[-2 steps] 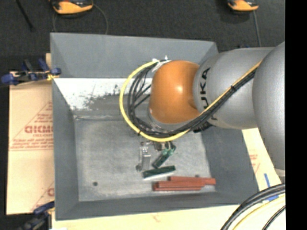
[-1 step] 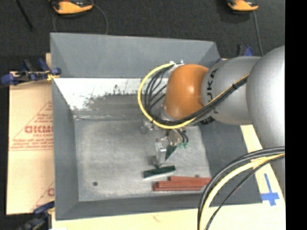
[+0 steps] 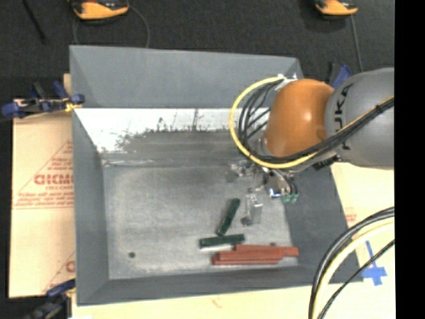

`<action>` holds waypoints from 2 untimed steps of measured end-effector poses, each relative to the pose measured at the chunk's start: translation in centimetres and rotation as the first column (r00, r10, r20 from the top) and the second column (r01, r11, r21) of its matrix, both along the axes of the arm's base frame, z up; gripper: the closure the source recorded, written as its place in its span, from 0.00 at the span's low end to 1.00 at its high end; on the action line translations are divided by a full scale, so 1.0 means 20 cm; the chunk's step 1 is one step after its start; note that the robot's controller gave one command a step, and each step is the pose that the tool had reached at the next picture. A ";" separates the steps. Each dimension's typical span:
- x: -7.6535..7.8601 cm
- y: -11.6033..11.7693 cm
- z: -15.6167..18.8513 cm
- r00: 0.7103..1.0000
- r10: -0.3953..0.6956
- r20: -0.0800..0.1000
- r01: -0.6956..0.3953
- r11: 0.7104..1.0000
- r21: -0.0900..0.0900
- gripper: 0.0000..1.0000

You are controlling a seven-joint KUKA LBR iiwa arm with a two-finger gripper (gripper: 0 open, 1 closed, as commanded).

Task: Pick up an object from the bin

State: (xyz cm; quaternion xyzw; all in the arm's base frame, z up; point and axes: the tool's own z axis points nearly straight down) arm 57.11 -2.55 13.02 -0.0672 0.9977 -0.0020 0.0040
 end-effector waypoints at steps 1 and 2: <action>0.02 -0.02 -0.30 0.943 0.331 -0.008 -0.331 0.943 0.003 0.00; 0.03 -0.02 -0.30 0.945 0.327 -0.006 -0.327 0.945 0.004 1.00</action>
Offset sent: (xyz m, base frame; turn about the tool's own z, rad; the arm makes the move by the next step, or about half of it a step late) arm 0.0042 -0.0027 -0.0602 -0.3399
